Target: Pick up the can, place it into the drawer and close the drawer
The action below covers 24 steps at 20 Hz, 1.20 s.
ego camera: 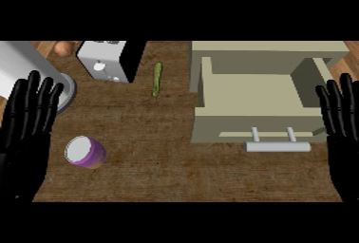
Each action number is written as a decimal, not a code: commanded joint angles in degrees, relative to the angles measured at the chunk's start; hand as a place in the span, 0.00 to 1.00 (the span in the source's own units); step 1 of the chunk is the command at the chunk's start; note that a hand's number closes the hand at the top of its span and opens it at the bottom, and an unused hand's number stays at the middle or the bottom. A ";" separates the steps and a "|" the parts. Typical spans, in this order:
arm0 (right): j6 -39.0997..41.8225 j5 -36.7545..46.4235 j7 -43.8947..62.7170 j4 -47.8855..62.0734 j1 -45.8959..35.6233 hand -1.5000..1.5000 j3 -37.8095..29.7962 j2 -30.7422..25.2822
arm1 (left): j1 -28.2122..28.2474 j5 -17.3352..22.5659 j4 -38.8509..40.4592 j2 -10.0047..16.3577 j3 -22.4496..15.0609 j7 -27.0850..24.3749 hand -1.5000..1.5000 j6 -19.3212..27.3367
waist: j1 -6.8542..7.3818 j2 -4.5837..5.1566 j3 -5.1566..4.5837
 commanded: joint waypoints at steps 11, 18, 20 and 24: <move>-2.43 -1.52 9.25 2.71 5.92 0.00 -4.25 0.61 | 19.42 7.22 -5.73 -1.10 11.55 14.10 0.00 4.52 | 0.82 0.80 1.30; -0.86 -3.75 7.82 1.68 8.27 0.00 -6.51 0.84 | 20.29 15.13 -7.48 1.71 21.07 16.39 0.00 0.29 | 0.46 0.80 1.26; -3.04 -0.37 12.24 1.18 5.24 0.00 -3.02 2.23 | 19.42 11.93 -5.91 -0.83 18.14 14.91 0.00 0.28 | 0.48 0.83 1.25; -0.58 -2.80 8.08 2.07 6.55 0.00 -6.74 1.10 | 17.40 7.83 -4.47 -2.91 15.87 14.90 0.00 1.52 | 0.32 0.84 1.26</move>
